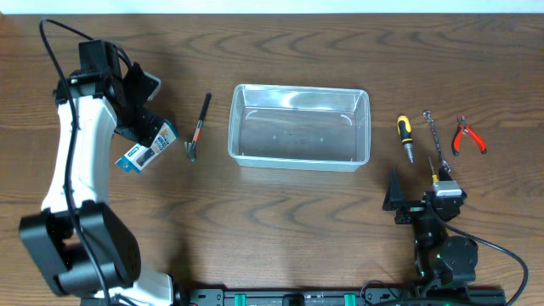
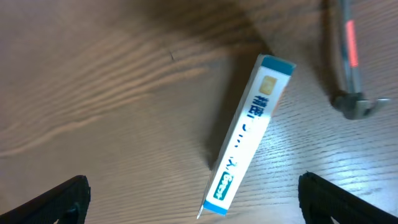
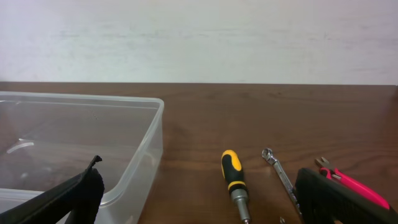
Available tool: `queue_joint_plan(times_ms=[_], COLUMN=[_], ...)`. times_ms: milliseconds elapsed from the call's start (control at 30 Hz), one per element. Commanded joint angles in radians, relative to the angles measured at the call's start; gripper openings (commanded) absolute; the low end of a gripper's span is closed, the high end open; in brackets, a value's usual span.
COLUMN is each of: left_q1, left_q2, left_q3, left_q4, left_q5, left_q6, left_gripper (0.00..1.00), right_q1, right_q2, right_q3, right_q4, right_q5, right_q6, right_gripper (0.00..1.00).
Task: Pack container
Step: 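Reach the left gripper down and grasp the blue-and-white boxed screwdriver set, then lift the box with the left gripper and carry it over the container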
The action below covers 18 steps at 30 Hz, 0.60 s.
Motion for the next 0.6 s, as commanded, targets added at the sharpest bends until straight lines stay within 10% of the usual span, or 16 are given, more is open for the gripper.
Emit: queue_joint_plan(times_ms=[0,567], left_q1=[0.017,0.019], left_q2=[0.049,0.22], left_q3=[-0.005,-0.025], left_q4=[-0.003,-0.017], left_q5=[0.0,0.051], left_q6=[0.013,0.013], left_gripper=[0.95,0.94], right_q1=[-0.01,-0.01], right_q2=[-0.006,-0.006], right_q3=[-0.003,-0.003], right_q4=[-0.002,-0.002], right_q5=[0.003,0.003], right_q6=[-0.011,-0.011], right_gripper=[0.99,0.99])
